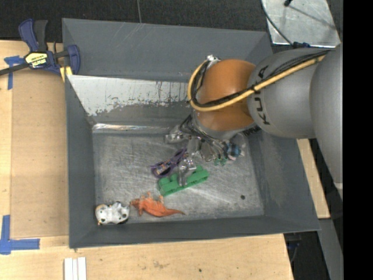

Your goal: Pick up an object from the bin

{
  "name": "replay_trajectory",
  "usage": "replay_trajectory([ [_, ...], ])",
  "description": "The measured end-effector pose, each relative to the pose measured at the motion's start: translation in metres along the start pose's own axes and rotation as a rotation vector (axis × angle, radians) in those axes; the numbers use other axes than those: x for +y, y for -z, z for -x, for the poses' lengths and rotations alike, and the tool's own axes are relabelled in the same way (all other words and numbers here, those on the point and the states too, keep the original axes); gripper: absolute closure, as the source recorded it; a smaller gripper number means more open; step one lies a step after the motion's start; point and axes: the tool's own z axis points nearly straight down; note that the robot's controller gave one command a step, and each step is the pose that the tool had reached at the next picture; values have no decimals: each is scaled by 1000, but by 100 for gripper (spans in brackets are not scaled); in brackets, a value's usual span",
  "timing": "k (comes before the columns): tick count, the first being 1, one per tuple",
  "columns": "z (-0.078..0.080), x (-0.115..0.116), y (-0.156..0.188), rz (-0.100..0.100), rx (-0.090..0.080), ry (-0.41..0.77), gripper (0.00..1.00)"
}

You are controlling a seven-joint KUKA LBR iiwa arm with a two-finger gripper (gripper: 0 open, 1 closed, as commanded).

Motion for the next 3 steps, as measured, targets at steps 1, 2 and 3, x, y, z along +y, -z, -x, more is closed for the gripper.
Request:
replay_trajectory([
  [1,0,0,0,0,0,0,100],
  [2,0,0,0,0,0,0,100],
  [3,0,0,0,0,0,0,100],
])
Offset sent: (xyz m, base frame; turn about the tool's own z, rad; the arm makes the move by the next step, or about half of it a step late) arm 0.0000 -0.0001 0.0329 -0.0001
